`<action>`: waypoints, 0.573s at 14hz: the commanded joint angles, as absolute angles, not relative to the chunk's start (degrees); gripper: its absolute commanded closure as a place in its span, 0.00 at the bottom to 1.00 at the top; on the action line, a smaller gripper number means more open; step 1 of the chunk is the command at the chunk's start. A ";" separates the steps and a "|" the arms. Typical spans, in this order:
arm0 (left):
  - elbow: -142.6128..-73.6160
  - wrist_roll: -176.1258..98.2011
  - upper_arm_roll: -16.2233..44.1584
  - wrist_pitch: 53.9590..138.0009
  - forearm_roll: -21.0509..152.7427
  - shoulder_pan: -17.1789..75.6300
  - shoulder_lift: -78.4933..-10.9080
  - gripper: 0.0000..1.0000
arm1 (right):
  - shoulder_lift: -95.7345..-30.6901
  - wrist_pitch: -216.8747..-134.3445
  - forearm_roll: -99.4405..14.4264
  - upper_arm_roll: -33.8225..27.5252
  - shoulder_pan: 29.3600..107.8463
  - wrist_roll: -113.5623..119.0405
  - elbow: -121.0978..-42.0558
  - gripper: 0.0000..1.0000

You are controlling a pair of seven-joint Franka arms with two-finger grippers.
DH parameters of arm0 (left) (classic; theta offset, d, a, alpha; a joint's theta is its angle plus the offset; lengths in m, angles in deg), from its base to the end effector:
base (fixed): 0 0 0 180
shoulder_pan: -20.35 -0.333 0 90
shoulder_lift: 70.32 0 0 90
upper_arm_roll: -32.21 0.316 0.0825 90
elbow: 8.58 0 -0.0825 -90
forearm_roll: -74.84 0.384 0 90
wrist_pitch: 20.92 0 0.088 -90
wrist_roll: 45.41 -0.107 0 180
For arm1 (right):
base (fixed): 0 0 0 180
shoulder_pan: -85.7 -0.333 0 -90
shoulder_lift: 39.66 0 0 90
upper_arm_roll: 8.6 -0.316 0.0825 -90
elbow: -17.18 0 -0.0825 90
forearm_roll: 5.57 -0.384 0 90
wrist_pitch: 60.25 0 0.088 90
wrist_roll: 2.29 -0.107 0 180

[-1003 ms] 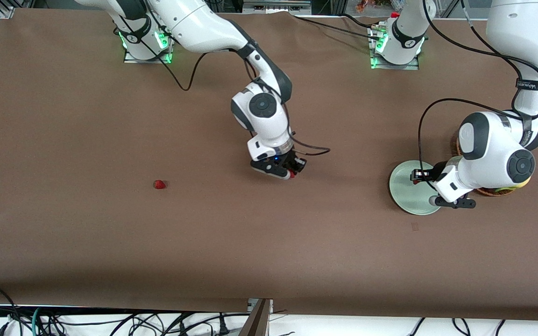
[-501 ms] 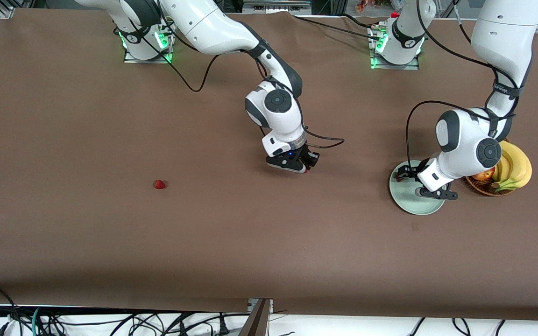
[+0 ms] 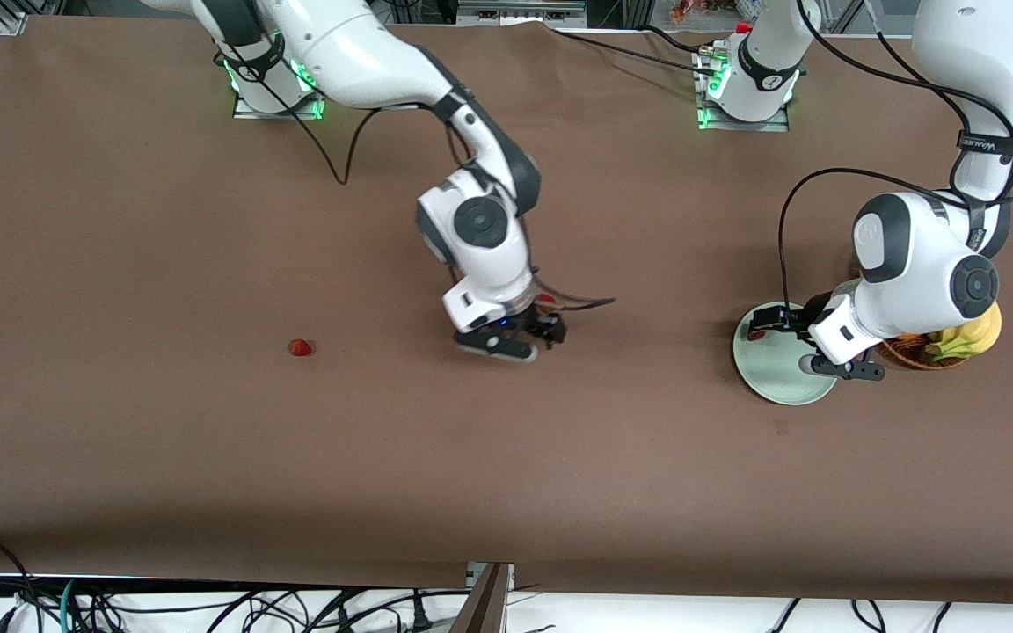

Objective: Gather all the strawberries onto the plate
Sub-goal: 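Release the strawberry on the plate while the right gripper sets one mid-table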

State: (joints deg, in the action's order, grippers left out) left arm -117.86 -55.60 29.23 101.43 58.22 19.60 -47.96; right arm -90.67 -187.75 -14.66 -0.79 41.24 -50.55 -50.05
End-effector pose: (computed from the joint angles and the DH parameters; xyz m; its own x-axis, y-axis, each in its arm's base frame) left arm 0.6083 -0.0347 0.2825 0.9890 -0.0563 -0.1366 -0.0188 -0.9651 0.2610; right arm 0.6022 0.4948 0.2710 0.9687 -0.2330 0.0861 -0.2188 -0.9645 -0.1482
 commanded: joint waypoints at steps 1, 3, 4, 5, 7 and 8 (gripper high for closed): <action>-117.21 -47.30 24.84 100.89 56.03 20.09 -48.09 0.00 | -86.69 -180.25 -14.98 0.70 45.61 -38.99 -53.21 0.00; -116.51 -41.23 21.33 101.07 55.94 20.44 -47.74 0.00 | -86.33 -177.34 -14.98 5.70 45.89 -30.02 -54.88 0.00; -115.81 -36.76 19.83 102.73 55.94 21.74 -47.04 0.00 | -86.33 -176.28 -15.06 7.38 46.15 -25.63 -55.24 0.00; -115.46 -31.23 19.46 105.35 55.94 24.11 -45.81 0.00 | -86.33 -176.09 -15.07 8.44 47.11 -21.84 -55.76 0.00; -114.75 -20.51 19.55 113.07 56.38 30.78 -43.10 0.00 | -86.33 -175.40 -15.07 8.72 49.83 -16.38 -57.34 0.00; -113.79 -15.49 19.72 116.59 56.64 33.77 -40.90 0.00 | -86.33 -173.39 -14.98 8.80 51.15 -14.35 -57.44 0.00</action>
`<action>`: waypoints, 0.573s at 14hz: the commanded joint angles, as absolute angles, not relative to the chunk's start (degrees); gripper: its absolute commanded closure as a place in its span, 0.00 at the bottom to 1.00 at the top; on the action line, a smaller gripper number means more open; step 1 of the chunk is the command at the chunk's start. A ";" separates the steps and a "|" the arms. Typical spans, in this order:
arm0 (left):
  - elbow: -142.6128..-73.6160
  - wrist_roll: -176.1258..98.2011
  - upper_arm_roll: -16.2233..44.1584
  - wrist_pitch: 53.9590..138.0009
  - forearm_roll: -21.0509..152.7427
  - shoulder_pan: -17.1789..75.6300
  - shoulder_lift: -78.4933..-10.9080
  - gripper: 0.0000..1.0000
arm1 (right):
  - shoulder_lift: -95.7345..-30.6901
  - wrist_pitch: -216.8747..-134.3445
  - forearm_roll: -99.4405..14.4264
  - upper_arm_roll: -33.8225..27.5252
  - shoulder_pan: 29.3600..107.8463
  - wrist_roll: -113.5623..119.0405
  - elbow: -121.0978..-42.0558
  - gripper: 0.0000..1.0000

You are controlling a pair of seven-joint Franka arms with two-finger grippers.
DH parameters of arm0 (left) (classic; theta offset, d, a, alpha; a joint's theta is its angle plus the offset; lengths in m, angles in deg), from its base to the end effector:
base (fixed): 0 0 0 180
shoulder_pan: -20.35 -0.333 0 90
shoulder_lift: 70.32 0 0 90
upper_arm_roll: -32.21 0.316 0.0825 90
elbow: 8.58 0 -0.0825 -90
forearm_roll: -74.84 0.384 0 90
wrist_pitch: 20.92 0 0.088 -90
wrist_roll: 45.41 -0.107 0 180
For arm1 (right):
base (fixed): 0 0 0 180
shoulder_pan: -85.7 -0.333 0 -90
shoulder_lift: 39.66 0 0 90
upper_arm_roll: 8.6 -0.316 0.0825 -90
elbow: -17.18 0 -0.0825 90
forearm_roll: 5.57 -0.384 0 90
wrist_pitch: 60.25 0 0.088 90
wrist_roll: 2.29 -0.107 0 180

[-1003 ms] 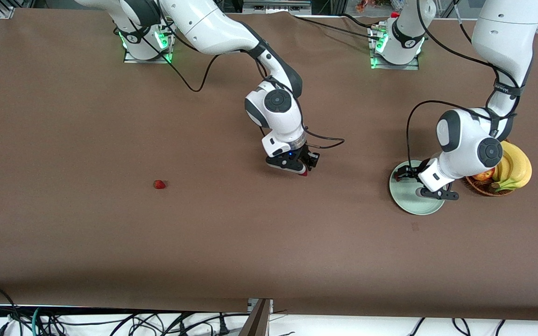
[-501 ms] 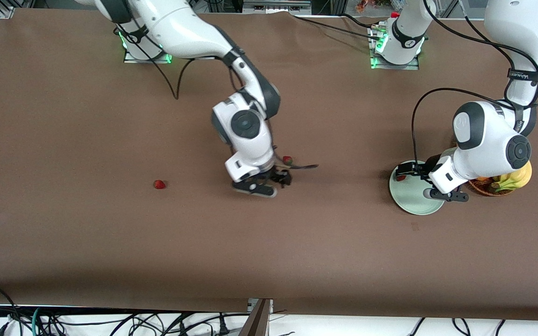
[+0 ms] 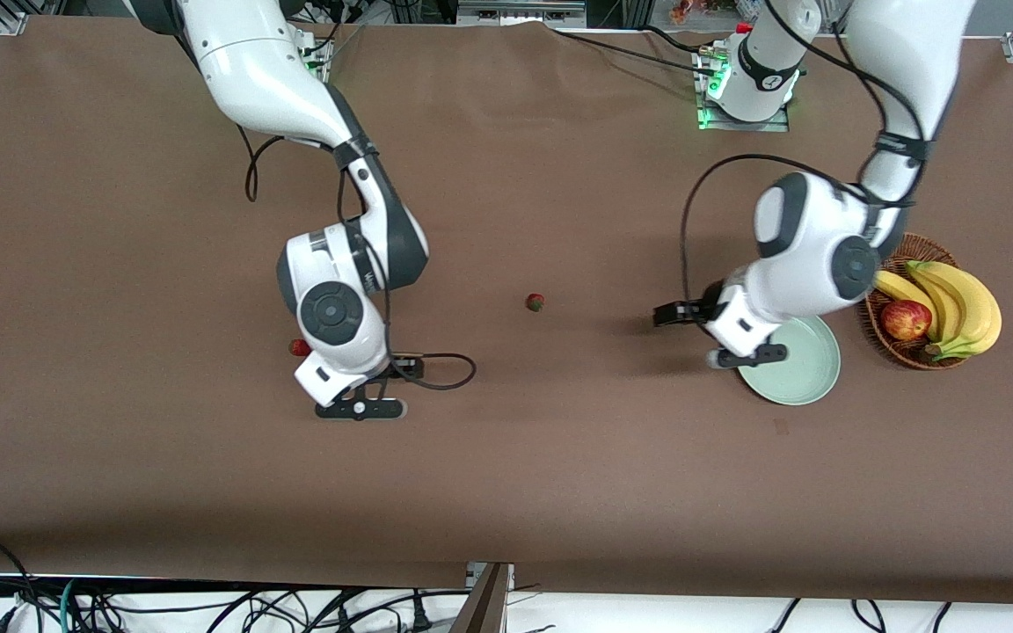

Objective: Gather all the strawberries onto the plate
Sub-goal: 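Release the strawberry on the plate while the right gripper sets one mid-table, then grasp the middle strawberry with the left gripper while the right gripper grasps the last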

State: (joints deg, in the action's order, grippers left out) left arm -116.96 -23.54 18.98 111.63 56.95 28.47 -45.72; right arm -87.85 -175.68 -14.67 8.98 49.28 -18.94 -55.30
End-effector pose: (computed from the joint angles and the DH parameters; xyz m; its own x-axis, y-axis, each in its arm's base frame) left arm 0.5896 -0.2280 0.2847 0.9640 0.2154 -0.1562 0.2522 -0.9268 0.2783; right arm 0.6792 0.3016 0.2607 0.9981 0.0552 -0.0276 0.0577 -0.9933 0.1000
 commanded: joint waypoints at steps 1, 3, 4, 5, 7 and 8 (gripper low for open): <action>-113.35 -11.61 19.90 118.80 56.91 36.50 -39.40 0.00 | -86.33 -170.76 -14.80 8.80 52.90 -11.64 -57.44 0.00; -112.73 -8.33 19.99 121.54 56.91 40.02 -37.72 0.00 | -86.33 -168.02 -14.80 8.89 56.77 -3.92 -57.52 0.00; -111.86 -6.84 20.08 121.99 56.91 41.69 -36.15 0.00 | -86.33 -166.70 -14.98 8.89 58.53 -0.83 -57.53 0.00; -111.24 -4.48 20.16 122.16 56.91 43.54 -35.26 0.00 | -86.33 -166.17 -14.98 8.89 59.67 0.68 -57.79 0.00; -110.97 -1.30 20.16 124.53 56.91 46.00 -34.47 0.04 | -85.54 -166.95 -15.33 8.98 61.00 1.13 -60.32 0.00; -110.97 -1.03 20.25 125.76 56.91 47.32 -33.42 0.10 | -85.37 -167.30 -15.42 8.98 61.44 1.13 -61.38 0.00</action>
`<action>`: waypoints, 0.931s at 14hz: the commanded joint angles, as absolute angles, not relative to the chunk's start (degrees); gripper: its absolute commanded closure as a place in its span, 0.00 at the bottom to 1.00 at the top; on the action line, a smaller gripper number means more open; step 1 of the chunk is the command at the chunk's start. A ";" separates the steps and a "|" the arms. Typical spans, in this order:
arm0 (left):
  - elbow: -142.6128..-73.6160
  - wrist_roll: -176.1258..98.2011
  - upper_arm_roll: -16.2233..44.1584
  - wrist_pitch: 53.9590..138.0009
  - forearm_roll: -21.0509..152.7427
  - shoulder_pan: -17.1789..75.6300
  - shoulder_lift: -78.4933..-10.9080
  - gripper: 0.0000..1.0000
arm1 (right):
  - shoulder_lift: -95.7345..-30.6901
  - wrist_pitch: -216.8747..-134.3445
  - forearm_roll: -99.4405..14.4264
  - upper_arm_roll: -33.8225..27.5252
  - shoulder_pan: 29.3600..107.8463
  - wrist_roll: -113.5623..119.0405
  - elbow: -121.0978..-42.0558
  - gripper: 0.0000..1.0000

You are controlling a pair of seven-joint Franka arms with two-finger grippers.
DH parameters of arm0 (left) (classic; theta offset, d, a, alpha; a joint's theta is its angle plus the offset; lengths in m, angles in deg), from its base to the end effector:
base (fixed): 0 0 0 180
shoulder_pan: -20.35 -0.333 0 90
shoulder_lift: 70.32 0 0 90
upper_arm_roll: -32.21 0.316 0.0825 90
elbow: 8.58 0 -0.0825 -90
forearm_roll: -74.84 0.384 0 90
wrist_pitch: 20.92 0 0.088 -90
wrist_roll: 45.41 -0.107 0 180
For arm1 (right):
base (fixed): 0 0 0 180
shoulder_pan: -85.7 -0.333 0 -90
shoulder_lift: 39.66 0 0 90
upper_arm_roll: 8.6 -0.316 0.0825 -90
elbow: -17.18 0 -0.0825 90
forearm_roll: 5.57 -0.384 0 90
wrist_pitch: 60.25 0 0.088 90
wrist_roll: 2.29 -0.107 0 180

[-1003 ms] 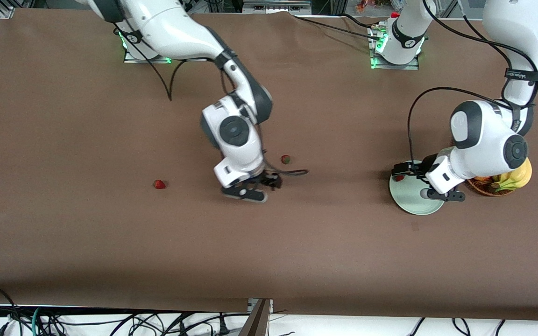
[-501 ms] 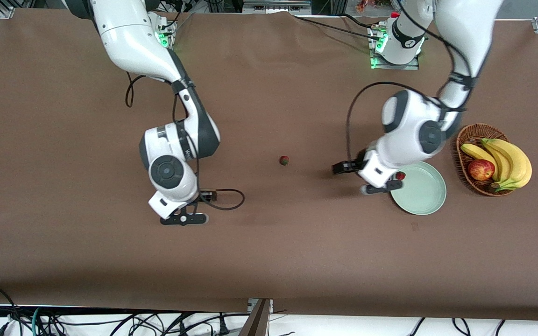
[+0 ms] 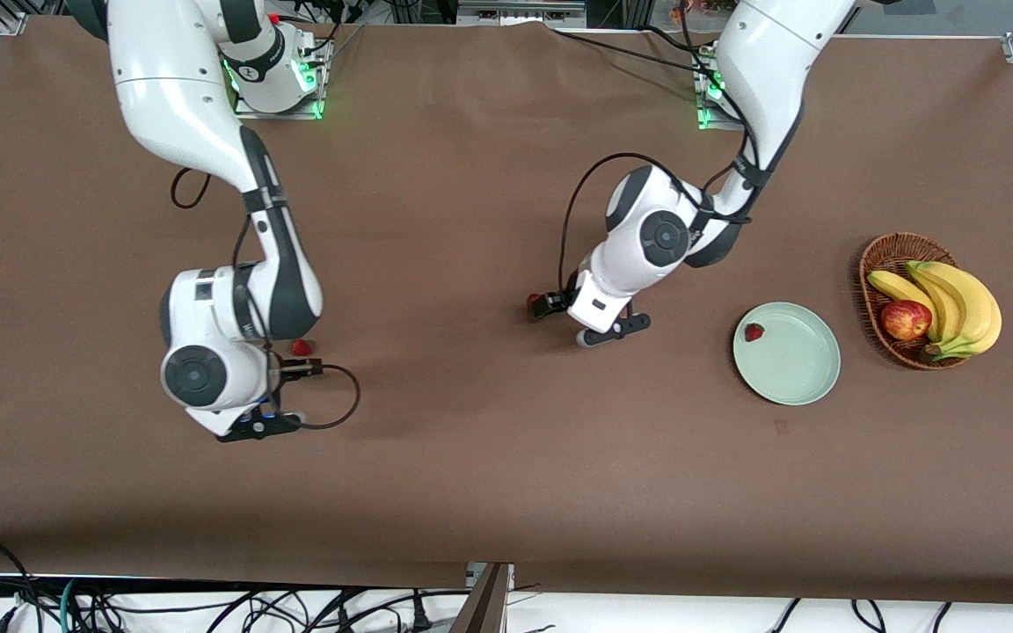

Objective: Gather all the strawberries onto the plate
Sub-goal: 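Grasp the middle strawberry with the left gripper while the right gripper grasps the last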

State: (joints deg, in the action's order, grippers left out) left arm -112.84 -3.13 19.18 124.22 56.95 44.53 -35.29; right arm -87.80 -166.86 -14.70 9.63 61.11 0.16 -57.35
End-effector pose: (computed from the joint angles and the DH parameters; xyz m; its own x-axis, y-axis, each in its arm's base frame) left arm 0.5358 -0.3880 0.2179 0.9214 0.3453 -0.1781 0.3836 -0.8810 0.2768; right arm 0.7024 0.1410 0.2364 0.9595 0.1449 -0.2414 0.1703 -0.9815 0.0878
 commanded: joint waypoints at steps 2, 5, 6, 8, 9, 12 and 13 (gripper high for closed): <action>-110.97 -1.03 20.60 127.69 57.43 48.73 -31.14 0.19 | -85.10 -167.39 -15.50 8.89 61.71 1.13 -62.53 0.00; -109.92 -0.94 20.69 130.86 59.46 49.09 -29.02 0.34 | -84.05 -169.67 -20.93 8.98 61.71 1.13 -66.21 0.00; -109.39 -0.85 20.69 130.87 59.46 49.09 -28.67 0.38 | -83.52 -170.63 -21.21 8.98 61.71 1.13 -67.36 0.00; -109.39 -0.85 20.69 130.87 59.54 49.18 -28.66 0.51 | -83.43 -171.08 -21.57 8.89 61.71 1.05 -68.68 0.00; -109.48 -0.68 20.78 130.87 59.54 49.44 -28.57 0.61 | -83.43 -171.17 -21.57 8.81 61.71 1.05 -69.38 0.00; -109.91 -0.15 20.78 130.61 59.54 49.79 -28.66 0.66 | -83.43 -171.44 -21.83 8.54 61.71 1.05 -71.06 0.00; -110.09 -0.24 20.78 130.60 59.63 49.88 -28.57 0.60 | -83.43 -171.43 -21.92 8.54 61.71 1.05 -71.41 0.00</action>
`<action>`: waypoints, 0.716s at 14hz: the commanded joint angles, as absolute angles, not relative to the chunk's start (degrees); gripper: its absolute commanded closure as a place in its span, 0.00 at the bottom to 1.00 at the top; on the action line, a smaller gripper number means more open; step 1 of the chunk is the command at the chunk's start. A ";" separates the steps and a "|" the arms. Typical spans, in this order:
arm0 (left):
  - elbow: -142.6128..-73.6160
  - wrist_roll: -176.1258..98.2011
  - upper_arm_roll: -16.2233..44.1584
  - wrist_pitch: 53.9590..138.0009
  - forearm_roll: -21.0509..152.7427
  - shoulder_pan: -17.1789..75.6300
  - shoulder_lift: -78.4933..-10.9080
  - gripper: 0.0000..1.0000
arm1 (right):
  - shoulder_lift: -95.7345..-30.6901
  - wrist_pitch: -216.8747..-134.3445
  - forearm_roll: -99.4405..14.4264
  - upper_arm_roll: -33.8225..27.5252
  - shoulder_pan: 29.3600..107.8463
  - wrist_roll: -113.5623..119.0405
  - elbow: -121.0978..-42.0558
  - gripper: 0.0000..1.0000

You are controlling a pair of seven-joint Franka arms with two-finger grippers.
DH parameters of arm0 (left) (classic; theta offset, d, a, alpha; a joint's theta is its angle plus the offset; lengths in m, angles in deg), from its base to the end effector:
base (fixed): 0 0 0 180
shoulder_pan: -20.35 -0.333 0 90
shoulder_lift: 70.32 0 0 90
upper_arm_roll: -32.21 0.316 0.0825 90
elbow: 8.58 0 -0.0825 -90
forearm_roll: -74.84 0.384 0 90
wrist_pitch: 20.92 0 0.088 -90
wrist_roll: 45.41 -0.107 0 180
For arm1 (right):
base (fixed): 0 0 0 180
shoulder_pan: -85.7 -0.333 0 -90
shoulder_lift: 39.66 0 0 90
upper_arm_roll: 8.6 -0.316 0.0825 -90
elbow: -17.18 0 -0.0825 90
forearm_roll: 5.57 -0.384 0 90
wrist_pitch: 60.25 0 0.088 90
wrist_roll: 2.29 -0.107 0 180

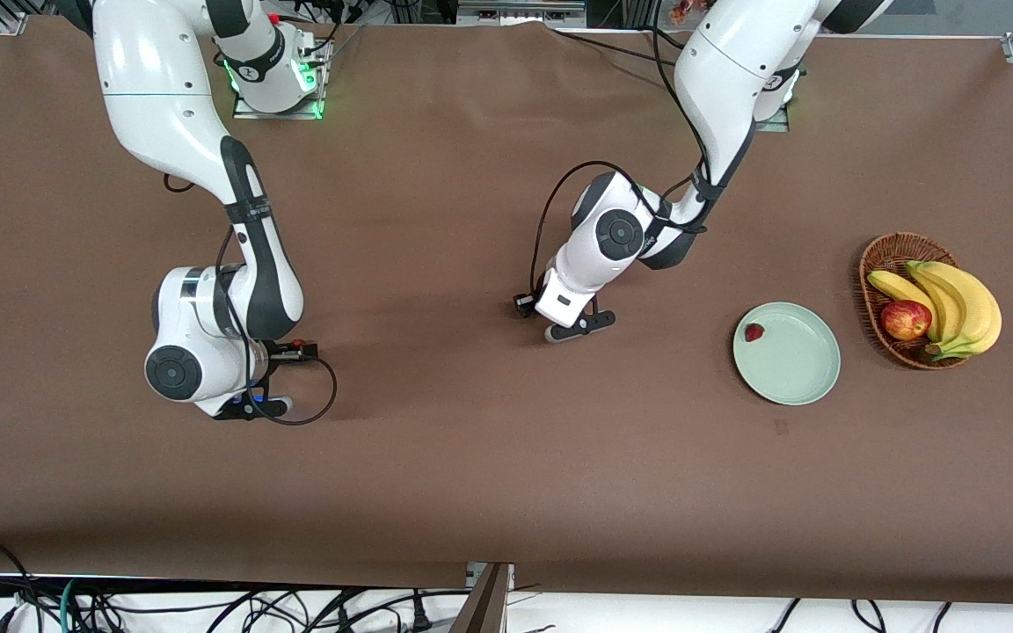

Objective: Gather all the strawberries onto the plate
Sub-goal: 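Grasp the middle strawberry with the left gripper while the right gripper grasps the last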

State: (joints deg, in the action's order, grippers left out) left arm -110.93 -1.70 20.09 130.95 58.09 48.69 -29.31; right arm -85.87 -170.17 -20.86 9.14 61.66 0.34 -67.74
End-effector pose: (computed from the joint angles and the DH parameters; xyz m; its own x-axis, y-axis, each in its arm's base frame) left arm 0.5215 -0.4189 0.1728 0.9315 0.3363 -0.1383 0.3628 -0.8858 0.2894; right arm 0.6664 0.1224 0.1879 0.9446 0.0719 -0.3203 0.0757 -0.9971 -0.0004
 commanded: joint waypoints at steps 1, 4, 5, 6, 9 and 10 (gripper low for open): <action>-110.09 -0.24 20.78 130.52 59.81 49.88 -28.57 0.55 | -83.43 -171.52 -22.01 8.45 61.62 1.05 -71.67 0.04; -110.09 -0.24 20.78 129.64 60.34 50.58 -28.75 0.44 | -83.60 -171.61 -22.10 8.45 61.44 0.96 -71.68 0.44; -110.18 -0.24 20.78 129.55 60.34 50.85 -28.75 0.44 | -83.69 -171.96 -22.10 8.45 61.44 0.96 -71.68 0.47; -110.35 -0.24 20.78 129.46 60.34 50.94 -28.84 0.46 | -83.78 -172.31 -22.36 8.45 61.36 0.96 -71.94 0.48; -110.62 -0.15 20.78 129.46 60.42 50.94 -28.92 0.64 | -83.96 -173.98 -22.45 8.28 61.27 0.96 -72.90 0.57; -110.62 -0.15 20.78 129.46 60.34 50.94 -29.01 0.72 | -83.87 -174.07 -22.45 8.19 61.18 0.96 -72.91 0.65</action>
State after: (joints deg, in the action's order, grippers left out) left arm -110.91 -1.65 20.28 130.05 59.11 49.98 -29.24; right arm -85.60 -172.05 -22.15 8.22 61.42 0.34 -69.49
